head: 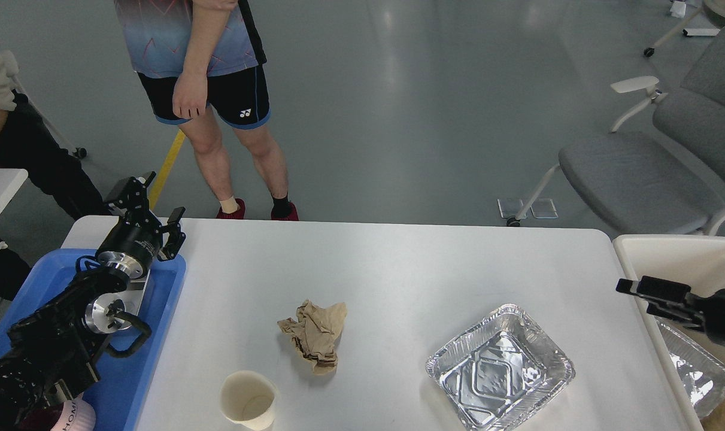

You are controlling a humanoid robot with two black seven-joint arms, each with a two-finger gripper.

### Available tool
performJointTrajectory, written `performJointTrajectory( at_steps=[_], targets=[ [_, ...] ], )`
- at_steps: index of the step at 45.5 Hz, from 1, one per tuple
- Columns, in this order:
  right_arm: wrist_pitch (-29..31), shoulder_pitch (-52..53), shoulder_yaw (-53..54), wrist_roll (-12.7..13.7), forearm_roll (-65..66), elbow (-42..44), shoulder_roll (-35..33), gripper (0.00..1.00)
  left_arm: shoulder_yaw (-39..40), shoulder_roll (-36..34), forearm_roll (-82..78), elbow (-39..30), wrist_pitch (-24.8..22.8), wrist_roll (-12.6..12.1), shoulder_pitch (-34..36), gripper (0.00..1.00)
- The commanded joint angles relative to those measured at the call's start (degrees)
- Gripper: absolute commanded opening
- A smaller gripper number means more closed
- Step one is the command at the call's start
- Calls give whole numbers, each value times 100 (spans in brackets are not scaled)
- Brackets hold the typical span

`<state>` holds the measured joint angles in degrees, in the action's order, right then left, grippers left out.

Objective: Tidy desktop
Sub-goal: 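Move the right gripper down to the foil tray's edge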

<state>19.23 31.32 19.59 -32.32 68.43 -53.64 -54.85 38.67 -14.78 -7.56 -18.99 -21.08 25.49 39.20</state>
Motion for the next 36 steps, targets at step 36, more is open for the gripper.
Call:
performJointTrajectory(
  at_steps=[36],
  targets=[
    [-1949, -337, -69, -170, 2535, 1268, 2136, 100, 9, 54, 0, 0, 34, 9, 0, 89]
  ],
)
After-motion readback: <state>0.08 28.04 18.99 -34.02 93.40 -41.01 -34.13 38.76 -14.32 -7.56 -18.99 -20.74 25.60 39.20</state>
